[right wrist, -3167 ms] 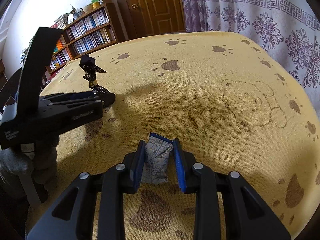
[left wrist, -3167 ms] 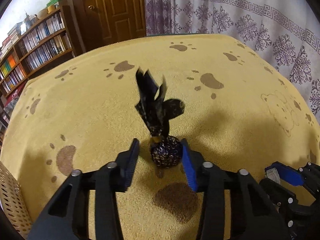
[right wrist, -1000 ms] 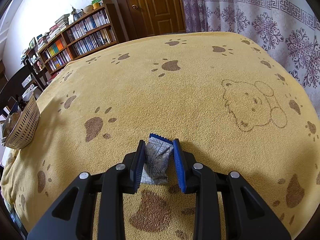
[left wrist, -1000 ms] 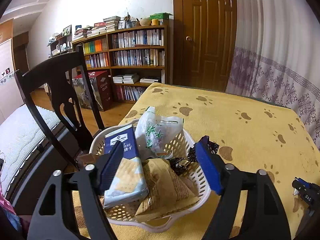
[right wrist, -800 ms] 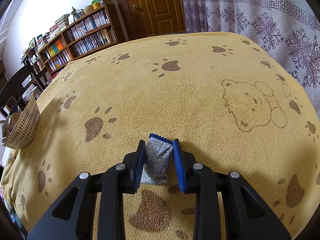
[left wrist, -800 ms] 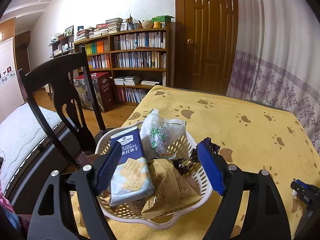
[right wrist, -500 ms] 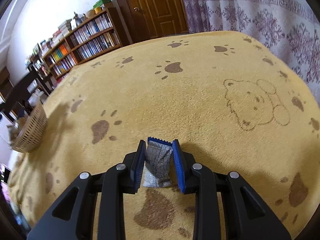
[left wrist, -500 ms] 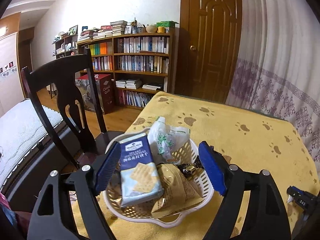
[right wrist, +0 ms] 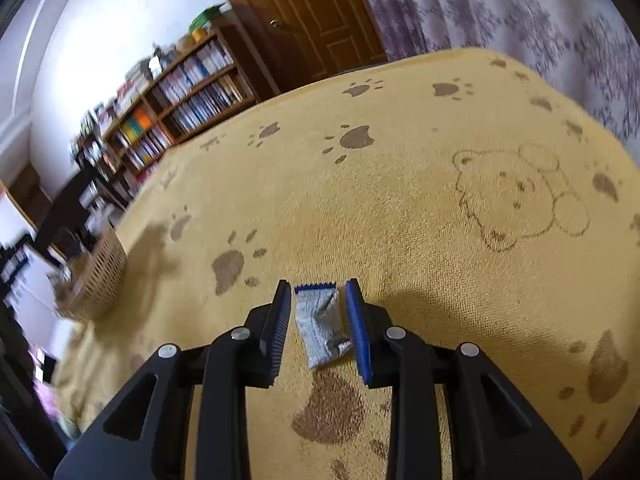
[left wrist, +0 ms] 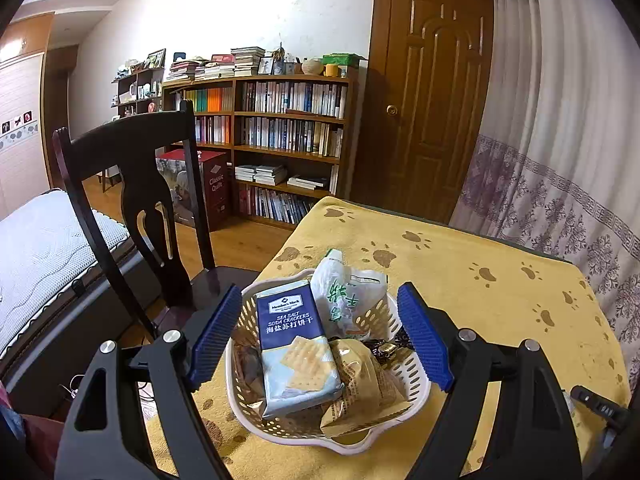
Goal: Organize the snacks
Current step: 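Carry the silver-blue candy into the basket and open the right gripper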
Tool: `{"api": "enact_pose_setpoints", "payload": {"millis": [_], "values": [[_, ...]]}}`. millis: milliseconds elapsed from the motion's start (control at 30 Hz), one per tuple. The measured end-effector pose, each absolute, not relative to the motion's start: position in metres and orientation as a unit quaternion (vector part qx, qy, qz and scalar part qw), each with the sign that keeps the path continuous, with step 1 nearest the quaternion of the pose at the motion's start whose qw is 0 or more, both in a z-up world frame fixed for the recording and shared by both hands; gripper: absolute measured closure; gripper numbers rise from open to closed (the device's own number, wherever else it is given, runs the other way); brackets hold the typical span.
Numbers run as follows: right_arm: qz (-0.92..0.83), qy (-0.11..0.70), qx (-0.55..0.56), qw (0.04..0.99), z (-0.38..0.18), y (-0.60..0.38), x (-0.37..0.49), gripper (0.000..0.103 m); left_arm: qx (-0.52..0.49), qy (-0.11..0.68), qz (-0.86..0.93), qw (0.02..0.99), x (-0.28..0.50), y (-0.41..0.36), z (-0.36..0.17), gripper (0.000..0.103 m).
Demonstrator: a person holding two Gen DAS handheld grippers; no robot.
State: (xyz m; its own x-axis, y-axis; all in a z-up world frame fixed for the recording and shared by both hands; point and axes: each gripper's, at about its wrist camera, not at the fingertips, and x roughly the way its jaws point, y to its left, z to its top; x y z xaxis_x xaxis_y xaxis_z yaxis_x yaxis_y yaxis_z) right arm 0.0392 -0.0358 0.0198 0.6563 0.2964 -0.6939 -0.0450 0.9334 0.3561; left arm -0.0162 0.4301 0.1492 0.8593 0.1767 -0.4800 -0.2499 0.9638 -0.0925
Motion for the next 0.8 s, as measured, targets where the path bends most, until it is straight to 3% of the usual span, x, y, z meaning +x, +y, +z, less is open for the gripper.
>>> {"api": "enact_pose_setpoints", "payload": {"millis": [300, 800], "values": [[0.037, 0.419, 0.009, 0.907, 0.01, 0.005, 0.034, 0.073, -0.083, 0.238, 0.114, 0.961, -0.017, 0.433, 0.15, 0.022], [0.163, 0.375, 0.069, 0.91, 0.056, 0.053, 0.017, 0.077, -0.086, 0.219, 0.138, 0.962, -0.029, 0.446, 0.158, 0.022]]}}
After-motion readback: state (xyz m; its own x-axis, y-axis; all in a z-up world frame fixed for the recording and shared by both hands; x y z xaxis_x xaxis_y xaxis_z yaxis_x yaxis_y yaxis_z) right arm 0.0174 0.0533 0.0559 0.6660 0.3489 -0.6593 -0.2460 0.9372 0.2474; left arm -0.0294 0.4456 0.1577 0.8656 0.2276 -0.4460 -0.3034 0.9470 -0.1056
